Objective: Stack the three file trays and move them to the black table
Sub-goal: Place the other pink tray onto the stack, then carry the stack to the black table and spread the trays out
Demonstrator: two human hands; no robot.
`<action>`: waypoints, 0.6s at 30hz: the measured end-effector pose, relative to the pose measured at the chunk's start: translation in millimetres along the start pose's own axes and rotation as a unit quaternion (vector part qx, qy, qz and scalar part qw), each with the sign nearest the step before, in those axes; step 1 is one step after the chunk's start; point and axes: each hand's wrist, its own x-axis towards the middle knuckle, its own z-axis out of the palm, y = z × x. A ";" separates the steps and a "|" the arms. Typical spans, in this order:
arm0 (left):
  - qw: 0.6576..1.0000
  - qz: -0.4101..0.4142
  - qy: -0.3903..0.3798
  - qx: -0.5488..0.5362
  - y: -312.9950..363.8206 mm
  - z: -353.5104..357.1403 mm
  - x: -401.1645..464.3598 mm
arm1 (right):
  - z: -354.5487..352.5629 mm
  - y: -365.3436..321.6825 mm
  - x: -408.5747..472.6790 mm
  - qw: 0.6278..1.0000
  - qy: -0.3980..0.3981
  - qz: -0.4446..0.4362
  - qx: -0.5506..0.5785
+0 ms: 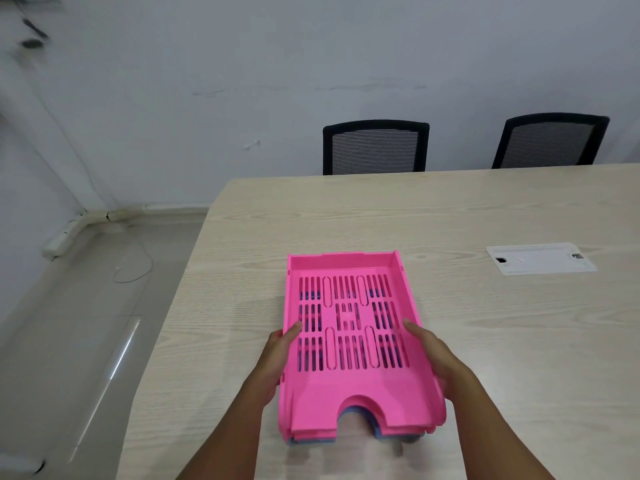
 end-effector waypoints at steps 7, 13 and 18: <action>0.995 0.018 -0.068 -0.074 9.3 1.3 -11.1 | -5.2 3.3 3.5 0.996 -0.072 -0.011 0.048; 0.994 0.055 -0.046 -0.078 8.4 -7.4 -19.0 | 4.6 -3.3 11.8 0.995 -0.093 -0.021 0.035; 0.990 0.076 0.003 -0.121 0.5 -36.6 -37.2 | 34.5 -16.9 19.1 0.990 -0.137 -0.037 0.001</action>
